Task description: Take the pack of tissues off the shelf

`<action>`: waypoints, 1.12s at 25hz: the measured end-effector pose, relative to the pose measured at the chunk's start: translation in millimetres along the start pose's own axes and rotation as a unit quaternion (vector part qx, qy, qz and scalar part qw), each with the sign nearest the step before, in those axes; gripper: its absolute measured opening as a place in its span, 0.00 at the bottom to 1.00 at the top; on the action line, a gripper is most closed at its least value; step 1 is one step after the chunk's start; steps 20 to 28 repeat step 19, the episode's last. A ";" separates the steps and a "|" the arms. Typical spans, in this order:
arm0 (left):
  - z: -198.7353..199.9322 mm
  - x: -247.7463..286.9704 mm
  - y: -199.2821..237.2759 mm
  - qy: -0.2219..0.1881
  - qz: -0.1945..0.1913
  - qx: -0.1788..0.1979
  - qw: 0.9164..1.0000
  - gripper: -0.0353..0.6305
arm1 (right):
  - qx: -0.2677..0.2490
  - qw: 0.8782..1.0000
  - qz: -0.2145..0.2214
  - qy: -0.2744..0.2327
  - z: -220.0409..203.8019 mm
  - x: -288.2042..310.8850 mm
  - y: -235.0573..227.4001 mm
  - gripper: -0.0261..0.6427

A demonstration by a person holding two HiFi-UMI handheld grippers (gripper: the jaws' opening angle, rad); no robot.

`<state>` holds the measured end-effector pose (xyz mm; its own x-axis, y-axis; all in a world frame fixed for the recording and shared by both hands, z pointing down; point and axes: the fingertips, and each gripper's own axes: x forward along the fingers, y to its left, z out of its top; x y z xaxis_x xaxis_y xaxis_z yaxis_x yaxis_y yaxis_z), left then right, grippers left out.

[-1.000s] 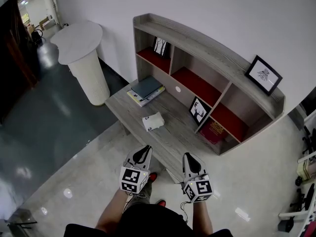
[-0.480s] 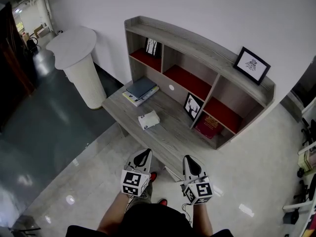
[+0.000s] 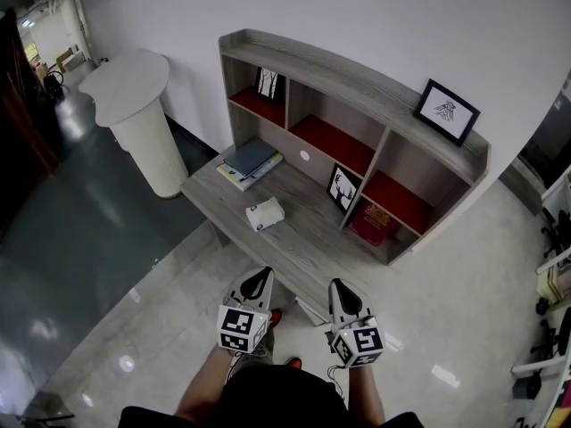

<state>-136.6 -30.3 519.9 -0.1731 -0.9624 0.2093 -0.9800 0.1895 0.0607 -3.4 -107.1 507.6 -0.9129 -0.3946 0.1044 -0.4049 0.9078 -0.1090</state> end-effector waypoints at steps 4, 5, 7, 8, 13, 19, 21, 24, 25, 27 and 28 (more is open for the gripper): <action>-0.1 0.0 -2.1 0.000 -0.002 0.000 1.000 0.07 | 0.000 1.000 -0.002 -0.002 1.4 -1.5 -1.1 0.09; 0.0 -0.1 -2.6 0.000 -0.002 0.001 1.000 0.07 | 0.000 1.000 -0.002 -0.002 1.6 -2.0 -1.5 0.09; 0.1 -0.2 -3.4 0.001 -0.001 0.002 1.000 0.07 | 0.001 1.000 -0.002 -0.001 2.0 -3.1 -1.9 0.09; 0.0 -0.2 -3.8 0.002 -0.001 0.001 1.000 0.07 | 0.001 1.000 -0.002 -0.001 2.4 -3.4 -2.1 0.09; -1.7 0.7 -5.4 0.003 -0.004 0.000 1.000 0.07 | -0.001 1.000 -0.002 -0.004 3.1 -4.0 -2.5 0.09; -1.8 3.7 -6.9 0.004 -0.003 0.004 1.000 0.07 | -0.001 1.000 -0.003 -0.004 3.0 -3.8 -4.7 0.09; -1.8 3.7 -6.9 0.004 -0.003 0.004 1.000 0.07 | -0.001 1.000 -0.003 -0.004 3.0 -3.8 -4.7 0.09; -1.8 3.7 -6.9 0.004 -0.003 0.004 1.000 0.07 | -0.001 1.000 -0.003 -0.004 3.0 -3.8 -4.7 0.09; -1.8 3.7 -6.9 0.004 -0.003 0.004 1.000 0.07 | -0.001 1.000 -0.003 -0.004 3.0 -3.8 -4.7 0.09; -1.8 3.7 -6.9 0.004 -0.003 0.004 1.000 0.07 | -0.001 1.000 -0.003 -0.004 3.0 -3.8 -4.7 0.09; -1.8 3.7 -6.9 0.004 -0.003 0.004 1.000 0.07 | -0.001 1.000 -0.003 -0.004 3.0 -3.8 -4.7 0.09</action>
